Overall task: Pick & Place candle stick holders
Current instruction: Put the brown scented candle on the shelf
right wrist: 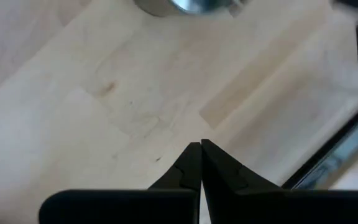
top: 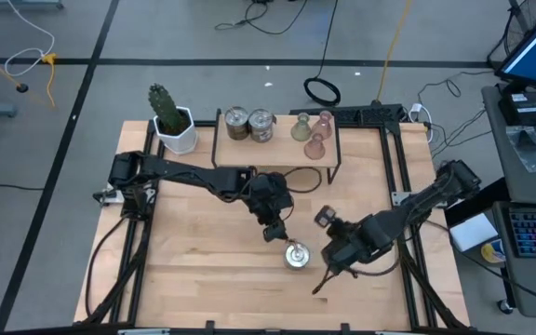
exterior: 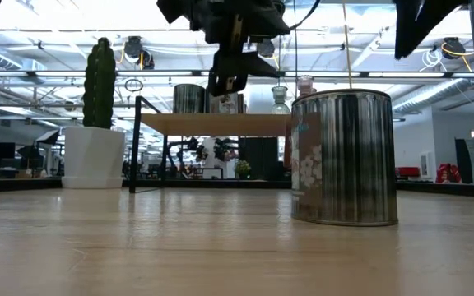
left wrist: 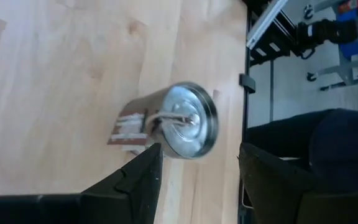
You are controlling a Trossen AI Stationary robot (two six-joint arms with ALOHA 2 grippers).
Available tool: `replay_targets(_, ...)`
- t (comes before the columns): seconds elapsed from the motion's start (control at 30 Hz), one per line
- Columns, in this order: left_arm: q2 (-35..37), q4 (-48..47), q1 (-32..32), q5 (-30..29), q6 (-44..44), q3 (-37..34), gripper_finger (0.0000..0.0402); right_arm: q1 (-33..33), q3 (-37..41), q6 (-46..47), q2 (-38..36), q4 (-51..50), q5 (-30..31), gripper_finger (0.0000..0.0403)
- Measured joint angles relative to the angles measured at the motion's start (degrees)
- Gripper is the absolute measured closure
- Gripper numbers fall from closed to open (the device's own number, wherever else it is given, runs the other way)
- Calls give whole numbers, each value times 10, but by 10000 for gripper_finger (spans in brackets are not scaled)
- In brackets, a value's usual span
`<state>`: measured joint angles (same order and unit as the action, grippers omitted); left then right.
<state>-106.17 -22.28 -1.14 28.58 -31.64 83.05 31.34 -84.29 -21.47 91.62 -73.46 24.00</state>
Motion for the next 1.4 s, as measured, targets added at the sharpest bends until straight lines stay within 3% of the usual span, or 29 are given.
replay_targets(0.13, 0, 1, -14, -3, 2, 0, 190, -10, 0, 74, -45, -12, 0, 403)
replay_targets(0.27, 0, 22, -20, -5, -8, 0, 190, -21, 0, 84, -78, 36, -1, 403)
replay_targets(0.4, 0, 77, -17, 4, -53, 0, 190, -29, 0, 63, -74, 54, -21, 403)
replay_targets(0.5, 7, 122, -13, 42, -106, 0, 190, -31, 0, 43, -56, 38, -33, 403)
replay_targets(0.73, 17, 239, -15, 81, -237, 0, 190, -71, 0, -42, -46, 66, 11, 403)
replay_targets(0.97, 17, 304, -15, 51, -317, 2, 190, -113, 0, -78, -46, 85, 18, 403)
replay_targets(1.1, 17, 304, -10, 11, -317, 13, 190, -122, 0, -120, -46, 129, 18, 403)
replay_targets(1.4, 11, 296, 1, -8, -325, 18, 190, -142, 3, -149, -39, 133, 44, 403)
